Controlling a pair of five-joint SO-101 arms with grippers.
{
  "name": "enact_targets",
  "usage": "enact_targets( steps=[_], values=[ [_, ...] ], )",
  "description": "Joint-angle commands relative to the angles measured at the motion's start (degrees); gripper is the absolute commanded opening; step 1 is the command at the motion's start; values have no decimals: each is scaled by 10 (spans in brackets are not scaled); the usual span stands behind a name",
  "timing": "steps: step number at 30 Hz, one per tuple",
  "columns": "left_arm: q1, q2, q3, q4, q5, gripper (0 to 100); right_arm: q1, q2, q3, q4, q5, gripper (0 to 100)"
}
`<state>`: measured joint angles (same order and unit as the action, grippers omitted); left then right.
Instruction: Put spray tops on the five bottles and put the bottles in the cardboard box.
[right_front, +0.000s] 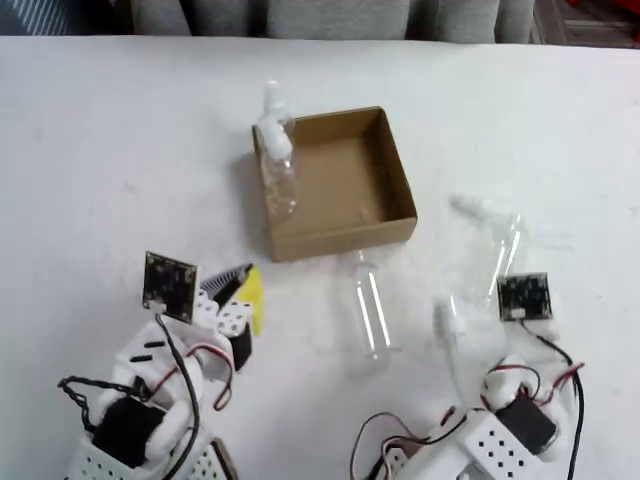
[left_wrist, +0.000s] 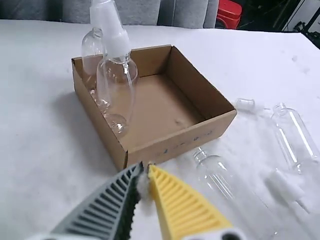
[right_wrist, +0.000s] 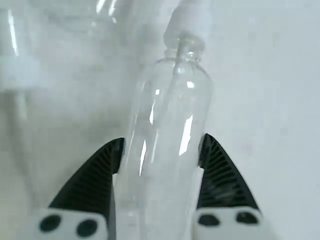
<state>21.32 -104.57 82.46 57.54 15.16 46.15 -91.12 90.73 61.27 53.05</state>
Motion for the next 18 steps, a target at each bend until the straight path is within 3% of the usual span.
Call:
enact_targets(
  steps=[1,6,12,18],
  values=[
    [9,-3,-2,4,-13,21,51,-6,47,-58,66,15],
    [11,-3,-2,4,-13,21,59,-5,63,-70,77,39],
    [24,-3,9,5,-14,21,59,-4,52,-18,74,251],
    [23,-3,13,5,-14,21,58,0,-3,45,74,245]
  ],
)
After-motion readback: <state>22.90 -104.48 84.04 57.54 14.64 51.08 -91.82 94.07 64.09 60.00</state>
